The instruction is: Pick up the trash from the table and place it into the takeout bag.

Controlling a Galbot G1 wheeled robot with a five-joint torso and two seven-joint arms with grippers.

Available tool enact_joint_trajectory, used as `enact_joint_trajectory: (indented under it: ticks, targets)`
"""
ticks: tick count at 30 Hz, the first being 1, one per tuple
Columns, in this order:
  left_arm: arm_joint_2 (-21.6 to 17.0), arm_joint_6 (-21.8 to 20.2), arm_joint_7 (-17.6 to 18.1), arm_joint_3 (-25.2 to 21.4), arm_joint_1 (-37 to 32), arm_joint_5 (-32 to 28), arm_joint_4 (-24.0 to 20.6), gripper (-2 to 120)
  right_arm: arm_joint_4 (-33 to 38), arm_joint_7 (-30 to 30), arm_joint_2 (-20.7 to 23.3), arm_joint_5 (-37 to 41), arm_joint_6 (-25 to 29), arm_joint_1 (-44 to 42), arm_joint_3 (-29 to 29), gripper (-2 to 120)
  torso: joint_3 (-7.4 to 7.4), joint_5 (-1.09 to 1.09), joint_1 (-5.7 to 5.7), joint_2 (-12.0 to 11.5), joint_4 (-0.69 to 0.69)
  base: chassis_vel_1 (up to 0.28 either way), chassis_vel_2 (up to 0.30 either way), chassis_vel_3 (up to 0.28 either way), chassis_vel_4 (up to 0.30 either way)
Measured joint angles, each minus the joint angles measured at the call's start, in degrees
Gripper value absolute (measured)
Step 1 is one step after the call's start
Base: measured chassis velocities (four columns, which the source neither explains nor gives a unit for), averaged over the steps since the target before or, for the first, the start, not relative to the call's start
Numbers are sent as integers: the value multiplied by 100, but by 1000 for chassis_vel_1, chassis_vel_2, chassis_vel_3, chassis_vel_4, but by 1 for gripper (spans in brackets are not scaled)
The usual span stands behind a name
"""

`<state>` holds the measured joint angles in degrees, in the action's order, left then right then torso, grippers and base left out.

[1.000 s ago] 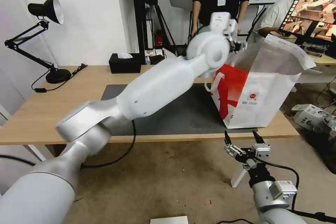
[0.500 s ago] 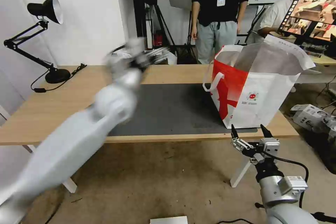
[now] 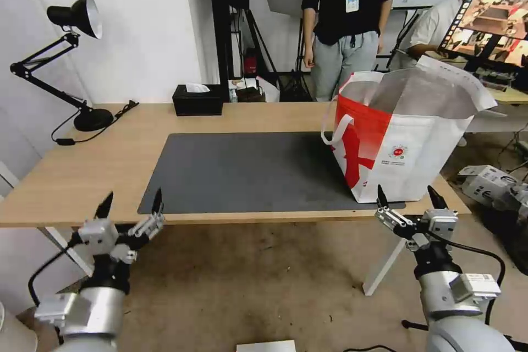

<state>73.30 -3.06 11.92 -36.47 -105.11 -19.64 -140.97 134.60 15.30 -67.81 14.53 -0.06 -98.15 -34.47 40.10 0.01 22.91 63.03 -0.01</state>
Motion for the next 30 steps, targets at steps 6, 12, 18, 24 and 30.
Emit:
enact_joint_trajectory:
  ticks: [6, 12, 18, 24, 30]
  targets:
    - [26, -174, 11, 34, 4, 13, -49, 100, 5, 0, -14, -48, 8, -7, 2, 100, 0, 0, 0, 0, 0, 0, 0, 0, 0]
    - [25, -185, 32, 57, 46, -1, -44, 100, 5, 0, -14, -49, 11, -8, 4, 100, 0, -1, 1, -1, 0, 0, 0, 0, 0]
    - [22, -185, 42, 68, 69, -20, -27, 100, 5, 1, -14, -49, 14, -9, 6, 100, 1, -1, 1, -1, 0, 0, 0, 0, 0]
    - [20, -186, 47, 75, 85, -31, -17, 100, 5, 2, -12, -47, 16, -10, 9, 100, 1, -1, 1, -1, 1, 0, 0, 0, 0]
    - [18, -187, 51, 77, 92, -36, -12, 100, 5, 2, -11, -46, 16, -9, 9, 100, 1, -1, 1, -1, 1, 0, 0, 0, 0]
